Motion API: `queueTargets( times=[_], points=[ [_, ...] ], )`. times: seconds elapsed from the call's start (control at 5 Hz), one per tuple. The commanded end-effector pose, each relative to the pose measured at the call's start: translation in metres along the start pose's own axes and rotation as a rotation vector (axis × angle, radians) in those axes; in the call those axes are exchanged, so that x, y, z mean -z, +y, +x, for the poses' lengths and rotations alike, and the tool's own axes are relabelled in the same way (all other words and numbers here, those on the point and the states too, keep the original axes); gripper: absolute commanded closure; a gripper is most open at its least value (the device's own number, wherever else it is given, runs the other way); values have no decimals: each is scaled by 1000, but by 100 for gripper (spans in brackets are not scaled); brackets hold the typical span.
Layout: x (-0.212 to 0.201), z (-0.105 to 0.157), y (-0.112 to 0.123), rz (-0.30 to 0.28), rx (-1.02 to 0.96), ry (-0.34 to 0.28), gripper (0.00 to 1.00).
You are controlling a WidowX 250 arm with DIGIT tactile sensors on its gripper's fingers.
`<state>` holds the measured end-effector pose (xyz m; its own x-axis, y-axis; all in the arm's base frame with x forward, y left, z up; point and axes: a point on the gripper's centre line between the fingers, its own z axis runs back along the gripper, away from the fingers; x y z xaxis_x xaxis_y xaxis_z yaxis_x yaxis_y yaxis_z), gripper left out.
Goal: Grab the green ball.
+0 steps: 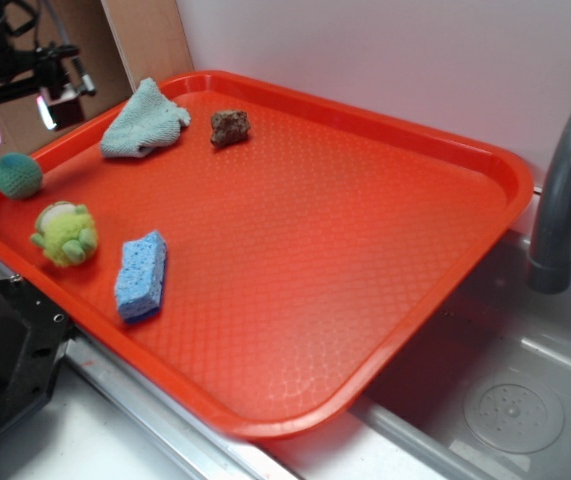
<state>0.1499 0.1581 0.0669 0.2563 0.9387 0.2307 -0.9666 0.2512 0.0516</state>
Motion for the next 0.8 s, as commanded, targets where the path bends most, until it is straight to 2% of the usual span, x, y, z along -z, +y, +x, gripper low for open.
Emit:
queueTargets(
  times=[0.0,0.2,0.6],
  points=[
    [-5,-3,30,-19,-5,-22,0],
    [9,-1,28,-3,32,9,0],
    [39,5,8,13,61,36,0]
  ],
)
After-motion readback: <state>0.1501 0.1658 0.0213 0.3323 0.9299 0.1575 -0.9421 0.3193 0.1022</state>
